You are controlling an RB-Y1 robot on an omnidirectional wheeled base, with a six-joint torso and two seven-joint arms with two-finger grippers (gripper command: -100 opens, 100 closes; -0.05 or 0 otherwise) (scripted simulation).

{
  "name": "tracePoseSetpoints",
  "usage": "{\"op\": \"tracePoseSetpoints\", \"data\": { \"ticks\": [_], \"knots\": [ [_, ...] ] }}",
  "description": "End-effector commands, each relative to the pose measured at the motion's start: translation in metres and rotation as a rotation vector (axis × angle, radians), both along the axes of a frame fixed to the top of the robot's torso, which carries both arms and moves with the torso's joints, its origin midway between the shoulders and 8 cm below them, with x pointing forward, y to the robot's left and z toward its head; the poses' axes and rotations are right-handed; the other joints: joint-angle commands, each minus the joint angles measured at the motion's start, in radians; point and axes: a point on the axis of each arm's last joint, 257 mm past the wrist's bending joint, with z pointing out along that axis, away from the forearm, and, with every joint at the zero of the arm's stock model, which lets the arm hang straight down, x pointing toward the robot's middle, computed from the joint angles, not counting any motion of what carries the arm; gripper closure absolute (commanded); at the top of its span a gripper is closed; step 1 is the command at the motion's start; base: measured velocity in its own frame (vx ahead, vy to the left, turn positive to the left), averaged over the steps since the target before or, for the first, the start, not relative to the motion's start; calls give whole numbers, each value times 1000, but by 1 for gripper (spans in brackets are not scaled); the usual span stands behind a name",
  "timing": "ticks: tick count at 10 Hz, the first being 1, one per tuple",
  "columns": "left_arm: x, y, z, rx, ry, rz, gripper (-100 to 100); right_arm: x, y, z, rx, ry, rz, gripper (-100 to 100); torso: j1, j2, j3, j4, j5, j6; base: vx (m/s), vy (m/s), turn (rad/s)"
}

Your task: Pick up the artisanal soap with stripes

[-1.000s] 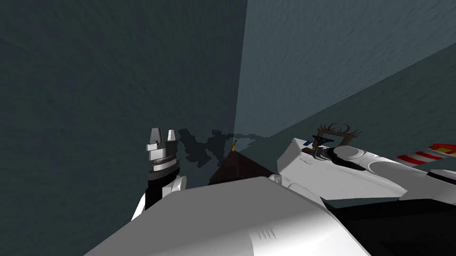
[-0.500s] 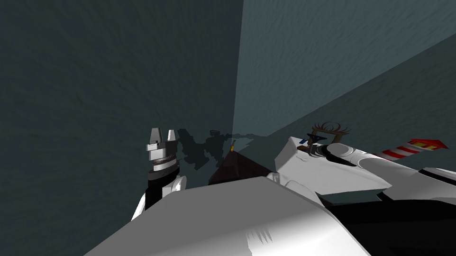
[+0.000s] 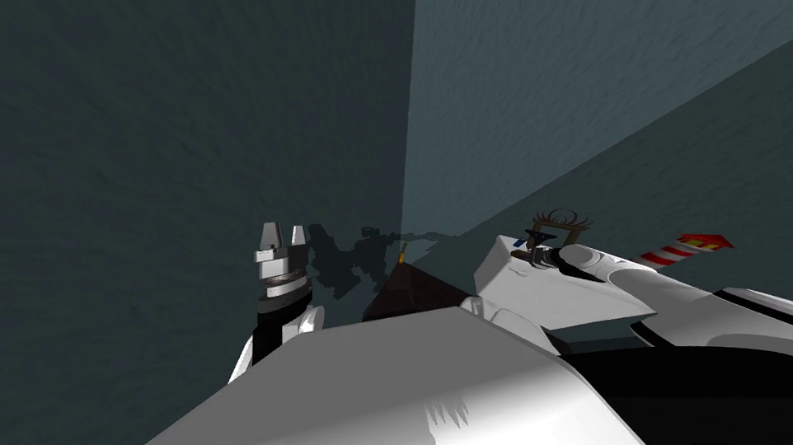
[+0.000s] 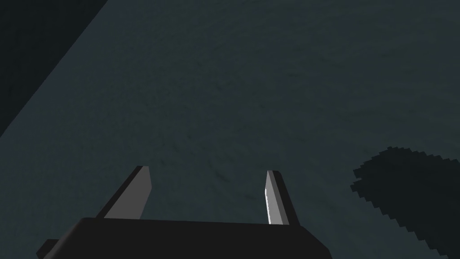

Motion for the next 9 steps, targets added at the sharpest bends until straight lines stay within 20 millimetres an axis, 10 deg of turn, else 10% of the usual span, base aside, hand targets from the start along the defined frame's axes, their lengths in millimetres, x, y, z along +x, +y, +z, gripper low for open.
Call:
{"op": "tracePoseSetpoints", "data": {
  "ticks": [1, 9],
  "knots": [
    [0, 0, 0, 0, 0, 0, 0, 28, 17, 3, 44, -47, 13, 100, 0, 0, 0, 0, 0, 0, 20, -5, -291],
    [0, 0, 0, 0, 0, 0, 0, 46, 18, 12, -24, 0, 59, 100, 1, 0, 0, 0, 1, 0, 13, 4, -65]
  ]
}}
